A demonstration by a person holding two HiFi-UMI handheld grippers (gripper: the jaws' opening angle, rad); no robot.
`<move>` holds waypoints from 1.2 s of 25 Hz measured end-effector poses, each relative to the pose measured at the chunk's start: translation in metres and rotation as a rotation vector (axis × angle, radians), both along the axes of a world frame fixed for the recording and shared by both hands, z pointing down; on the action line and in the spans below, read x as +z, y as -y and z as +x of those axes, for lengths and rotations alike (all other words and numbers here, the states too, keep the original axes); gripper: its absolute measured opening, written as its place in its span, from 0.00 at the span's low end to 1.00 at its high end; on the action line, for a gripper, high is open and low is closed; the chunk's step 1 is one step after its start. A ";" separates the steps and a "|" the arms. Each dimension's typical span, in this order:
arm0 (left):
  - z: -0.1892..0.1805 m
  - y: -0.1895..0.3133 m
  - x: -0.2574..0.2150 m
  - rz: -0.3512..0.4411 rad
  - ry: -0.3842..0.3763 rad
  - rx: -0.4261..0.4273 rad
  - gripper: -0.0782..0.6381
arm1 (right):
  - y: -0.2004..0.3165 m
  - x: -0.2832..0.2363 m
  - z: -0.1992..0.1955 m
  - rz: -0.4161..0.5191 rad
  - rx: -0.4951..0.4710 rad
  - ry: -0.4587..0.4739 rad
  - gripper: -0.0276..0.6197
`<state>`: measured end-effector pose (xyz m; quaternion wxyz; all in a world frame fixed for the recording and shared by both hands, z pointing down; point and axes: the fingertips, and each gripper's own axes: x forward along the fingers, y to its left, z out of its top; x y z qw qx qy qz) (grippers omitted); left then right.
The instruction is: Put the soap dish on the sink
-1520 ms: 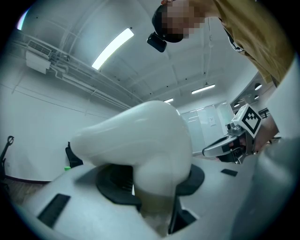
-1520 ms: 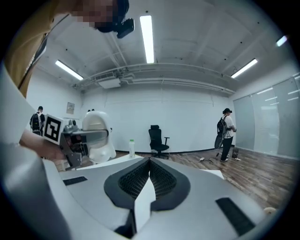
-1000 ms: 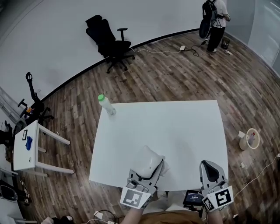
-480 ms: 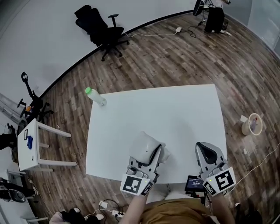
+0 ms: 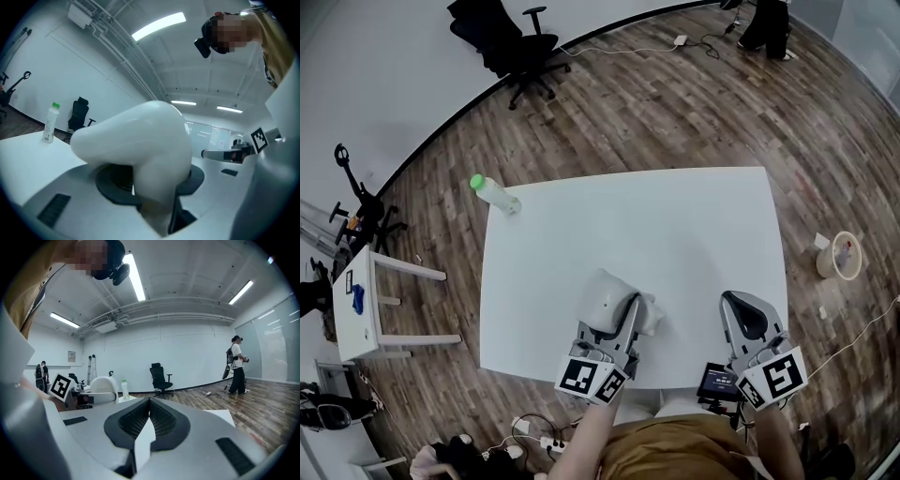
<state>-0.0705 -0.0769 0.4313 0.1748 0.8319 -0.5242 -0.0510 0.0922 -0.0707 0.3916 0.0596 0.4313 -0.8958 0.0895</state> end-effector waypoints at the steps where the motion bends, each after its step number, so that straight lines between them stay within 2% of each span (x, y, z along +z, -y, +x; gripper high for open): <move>1: -0.001 0.002 0.003 -0.004 0.003 0.004 0.35 | 0.000 0.002 -0.003 -0.005 -0.001 -0.003 0.06; 4: -0.003 0.009 0.009 -0.014 -0.014 0.010 0.35 | 0.001 0.008 -0.012 -0.016 -0.005 -0.010 0.06; 11: -0.018 0.024 0.023 -0.072 -0.146 -0.044 0.35 | 0.008 0.019 -0.030 -0.034 -0.045 -0.024 0.06; 17: -0.022 0.026 0.042 -0.118 -0.137 -0.058 0.35 | 0.017 0.030 -0.039 -0.050 -0.077 -0.029 0.06; 30: -0.026 0.025 0.078 -0.223 -0.223 -0.112 0.35 | 0.019 0.040 -0.053 -0.103 -0.090 0.005 0.06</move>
